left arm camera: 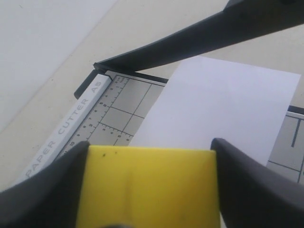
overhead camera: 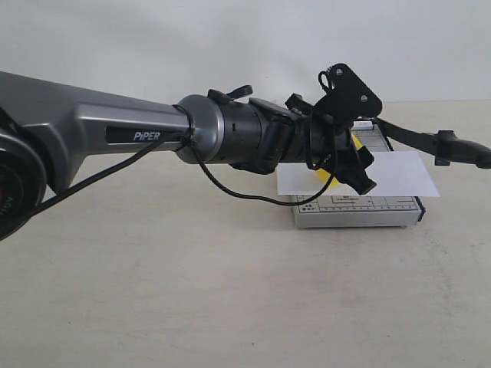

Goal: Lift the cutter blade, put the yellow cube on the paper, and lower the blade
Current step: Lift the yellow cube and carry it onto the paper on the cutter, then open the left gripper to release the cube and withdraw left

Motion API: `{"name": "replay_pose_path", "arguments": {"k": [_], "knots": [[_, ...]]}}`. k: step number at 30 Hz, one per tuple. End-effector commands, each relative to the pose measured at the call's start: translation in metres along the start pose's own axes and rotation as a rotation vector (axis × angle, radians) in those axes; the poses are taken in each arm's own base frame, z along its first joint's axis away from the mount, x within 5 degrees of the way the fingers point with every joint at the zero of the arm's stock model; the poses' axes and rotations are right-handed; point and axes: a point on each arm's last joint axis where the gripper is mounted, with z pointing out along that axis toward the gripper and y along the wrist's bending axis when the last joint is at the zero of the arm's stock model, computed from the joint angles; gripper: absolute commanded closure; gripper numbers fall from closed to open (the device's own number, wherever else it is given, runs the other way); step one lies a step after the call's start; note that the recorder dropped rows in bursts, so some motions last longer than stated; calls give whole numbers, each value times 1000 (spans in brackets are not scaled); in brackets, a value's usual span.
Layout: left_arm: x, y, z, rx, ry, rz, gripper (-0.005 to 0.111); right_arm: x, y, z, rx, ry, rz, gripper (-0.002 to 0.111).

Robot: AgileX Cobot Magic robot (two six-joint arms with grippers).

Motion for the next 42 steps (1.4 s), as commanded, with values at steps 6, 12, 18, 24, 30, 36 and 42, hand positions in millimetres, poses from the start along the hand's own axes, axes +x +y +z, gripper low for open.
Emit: {"name": "replay_pose_path", "arguments": {"k": [6, 12, 18, 24, 30, 36, 42], "knots": [[-4, 0, -1, -8, -9, 1, 35, -1, 0, 0, 0, -12, 0, 108], [-4, 0, -1, -8, -9, 1, 35, -1, 0, 0, 0, -12, 0, 108], [-14, 4, -8, -16, -31, 1, 36, -1, 0, 0, 0, -12, 0, 108], [-34, 11, -23, -33, -76, 1, 39, -1, 0, 0, 0, -12, 0, 108], [-49, 15, -38, -37, -111, -11, 40, -1, 0, 0, 0, -12, 0, 108], [-52, 12, -54, 10, -121, -54, 40, -1, 0, 0, 0, -12, 0, 108], [-45, 7, -78, 45, -94, -57, 51, -1, 0, 0, 0, -12, 0, 108]]}}
